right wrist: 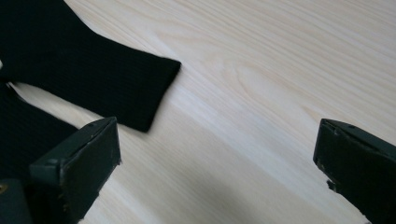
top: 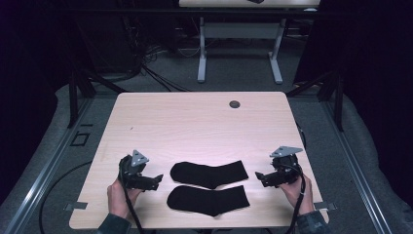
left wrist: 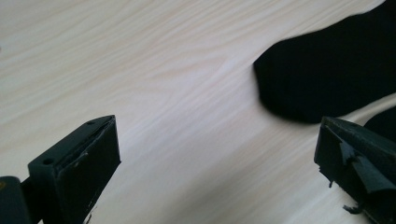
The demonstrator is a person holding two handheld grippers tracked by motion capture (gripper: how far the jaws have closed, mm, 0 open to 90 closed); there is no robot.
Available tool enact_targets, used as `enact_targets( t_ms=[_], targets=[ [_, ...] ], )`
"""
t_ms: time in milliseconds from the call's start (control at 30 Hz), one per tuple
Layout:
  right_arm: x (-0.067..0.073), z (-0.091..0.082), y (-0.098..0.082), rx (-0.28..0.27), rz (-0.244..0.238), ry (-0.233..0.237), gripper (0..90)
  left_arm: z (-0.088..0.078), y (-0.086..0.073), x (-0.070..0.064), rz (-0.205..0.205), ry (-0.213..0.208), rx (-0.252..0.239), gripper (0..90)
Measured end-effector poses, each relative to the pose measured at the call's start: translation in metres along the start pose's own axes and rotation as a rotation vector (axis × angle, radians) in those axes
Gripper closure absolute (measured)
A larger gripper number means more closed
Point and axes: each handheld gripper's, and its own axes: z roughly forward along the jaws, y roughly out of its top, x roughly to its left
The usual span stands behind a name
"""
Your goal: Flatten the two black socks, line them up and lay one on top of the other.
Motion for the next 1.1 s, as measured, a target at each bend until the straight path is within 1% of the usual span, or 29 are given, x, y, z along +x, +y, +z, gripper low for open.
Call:
enact_targets(
  t_ms=[33, 67, 100, 167, 300, 367, 400, 500, 533, 567, 600, 633, 667, 733, 800, 933, 967, 1000, 1100],
  targets=[
    [-0.001, -0.002, -0.004, -0.004, 0.010, -0.005, 0.1, -0.002, -0.007, 0.003, -0.008, 0.008, 0.007, 0.1],
    [-0.003, -0.004, -0.009, 0.005, 0.020, -0.009, 0.0, -0.003, -0.012, 0.005, -0.021, 0.016, 0.009, 0.1],
    [-0.005, -0.006, -0.013, 0.009, 0.018, -0.018, 0.0, -0.004, -0.016, 0.007, -0.029, 0.020, 0.012, 0.1],
    [-0.007, -0.008, -0.020, 0.008, 0.037, -0.027, 0.0, -0.005, -0.025, 0.013, -0.048, 0.027, 0.022, 0.1],
    [-0.013, -0.010, -0.035, 0.023, 0.061, -0.043, 0.0, -0.005, -0.042, 0.020, -0.081, 0.038, 0.041, 0.1],
    [-0.015, -0.010, -0.042, 0.028, 0.081, -0.055, 0.0, -0.004, -0.048, 0.021, -0.091, 0.048, 0.046, 0.1],
    [-0.018, -0.009, -0.047, 0.038, 0.087, -0.053, 0.0, -0.003, -0.051, 0.022, -0.094, 0.046, 0.048, 0.1],
    [-0.021, -0.007, -0.058, 0.045, 0.108, -0.072, 0.0, 0.001, -0.059, 0.024, -0.101, 0.055, 0.054, 0.1],
    [-0.022, -0.007, -0.061, 0.043, 0.109, -0.075, 0.0, 0.002, -0.061, 0.024, -0.105, 0.060, 0.051, 0.1],
    [-0.023, -0.006, -0.064, 0.041, 0.112, -0.078, 0.0, 0.004, -0.064, 0.025, -0.104, 0.066, 0.034, 0.1],
    [-0.024, -0.006, -0.068, 0.045, 0.114, -0.081, 0.0, 0.004, -0.066, 0.025, -0.109, 0.060, 0.025, 0.0],
    [-0.025, -0.005, -0.070, 0.044, 0.113, -0.089, 0.0, 0.004, -0.068, 0.026, -0.117, 0.071, 0.006, 0.0],
    [-0.027, -0.005, -0.074, 0.041, 0.112, -0.098, 0.0, 0.004, -0.069, 0.027, -0.117, 0.079, -0.001, 0.0],
    [-0.028, -0.002, -0.079, 0.039, 0.121, -0.100, 0.0, 0.005, -0.070, 0.028, -0.131, 0.068, -0.015, 0.0],
    [-0.029, 0.001, -0.083, 0.048, 0.113, -0.109, 0.0, 0.006, -0.072, 0.030, -0.151, 0.055, -0.027, 0.0],
    [-0.033, 0.001, -0.091, -0.010, 0.119, -0.062, 0.0, 0.007, -0.072, 0.031, -0.151, 0.051, -0.027, 0.0],
    [-0.033, 0.002, -0.094, -0.033, 0.123, -0.058, 0.0, 0.007, -0.072, 0.031, -0.154, 0.051, -0.027, 0.0],
    [-0.033, 0.002, -0.095, -0.045, 0.121, -0.062, 0.0, 0.007, -0.072, 0.031, -0.153, 0.050, -0.027, 0.0],
    [-0.033, 0.002, -0.095, -0.048, 0.122, -0.058, 0.0, 0.007, -0.071, 0.032, -0.155, 0.055, -0.025, 0.0]
  ],
)
